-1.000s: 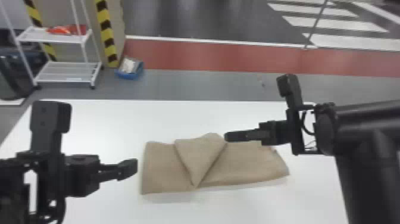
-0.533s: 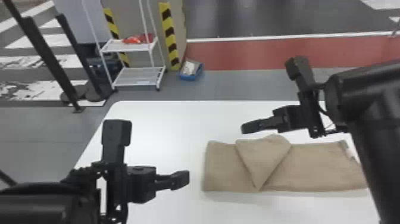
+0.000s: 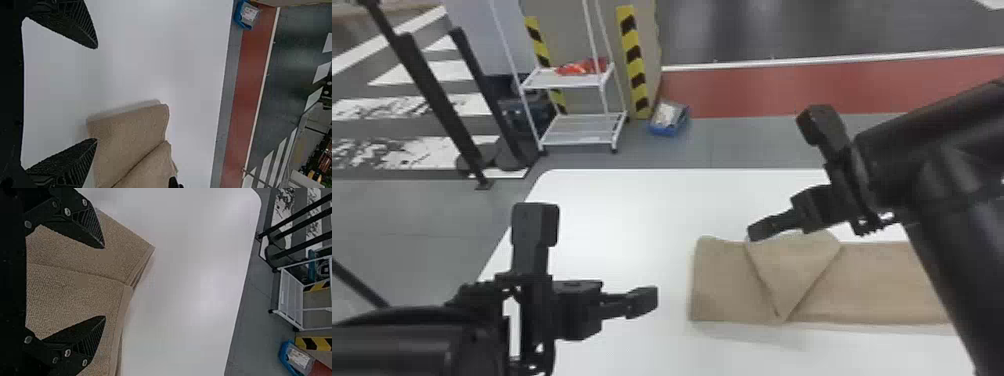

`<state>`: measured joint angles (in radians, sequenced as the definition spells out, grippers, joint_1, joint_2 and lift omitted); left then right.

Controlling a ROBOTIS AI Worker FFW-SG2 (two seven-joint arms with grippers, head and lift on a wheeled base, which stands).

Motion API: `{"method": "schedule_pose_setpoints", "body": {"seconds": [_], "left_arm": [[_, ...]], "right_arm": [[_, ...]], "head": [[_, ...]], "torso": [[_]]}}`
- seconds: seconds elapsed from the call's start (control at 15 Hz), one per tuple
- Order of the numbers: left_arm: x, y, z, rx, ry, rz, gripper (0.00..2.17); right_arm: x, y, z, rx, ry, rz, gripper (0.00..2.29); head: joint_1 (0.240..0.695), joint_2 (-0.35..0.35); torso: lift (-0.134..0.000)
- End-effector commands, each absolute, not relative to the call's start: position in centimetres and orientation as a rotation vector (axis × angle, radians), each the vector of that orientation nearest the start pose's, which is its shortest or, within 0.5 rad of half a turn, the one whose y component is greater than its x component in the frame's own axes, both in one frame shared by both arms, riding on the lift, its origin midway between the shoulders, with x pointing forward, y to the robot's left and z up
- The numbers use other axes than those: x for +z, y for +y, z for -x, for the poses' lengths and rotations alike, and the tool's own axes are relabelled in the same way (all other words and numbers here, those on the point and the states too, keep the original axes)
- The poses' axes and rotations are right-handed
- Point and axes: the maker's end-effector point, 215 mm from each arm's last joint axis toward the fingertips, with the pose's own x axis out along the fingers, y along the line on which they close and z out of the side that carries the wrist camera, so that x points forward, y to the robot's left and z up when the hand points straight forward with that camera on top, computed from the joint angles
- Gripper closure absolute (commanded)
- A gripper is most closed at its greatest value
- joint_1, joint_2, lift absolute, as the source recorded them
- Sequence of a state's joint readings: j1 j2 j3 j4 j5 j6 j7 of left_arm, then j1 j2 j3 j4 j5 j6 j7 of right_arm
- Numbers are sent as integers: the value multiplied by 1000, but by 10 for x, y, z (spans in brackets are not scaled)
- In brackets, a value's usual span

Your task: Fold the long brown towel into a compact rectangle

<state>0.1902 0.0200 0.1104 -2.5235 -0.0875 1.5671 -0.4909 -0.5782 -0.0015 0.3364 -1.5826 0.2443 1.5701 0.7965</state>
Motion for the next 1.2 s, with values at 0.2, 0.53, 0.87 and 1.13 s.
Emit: {"method": "schedule_pose_setpoints", "body": {"seconds": [0.2, 0.53, 0.87, 1.13], "left_arm": [[-366, 206, -395, -269, 794, 165, 36], [-367, 208, -393, -269, 796, 175, 36], [-371, 215, -390, -260, 805, 178, 36], [-373, 217, -387, -260, 810, 187, 36]], "right_arm": [[-416, -55, -528, 623, 1152, 90, 383], [-424, -65, -531, 589, 1185, 123, 410], [-415, -63, -539, 590, 1175, 149, 410], [-409, -62, -547, 581, 1179, 229, 356]], "head": [[695, 187], [695, 177], [695, 173], [695, 179]], "torso": [[-124], [-124], [-124], [-124]]}}
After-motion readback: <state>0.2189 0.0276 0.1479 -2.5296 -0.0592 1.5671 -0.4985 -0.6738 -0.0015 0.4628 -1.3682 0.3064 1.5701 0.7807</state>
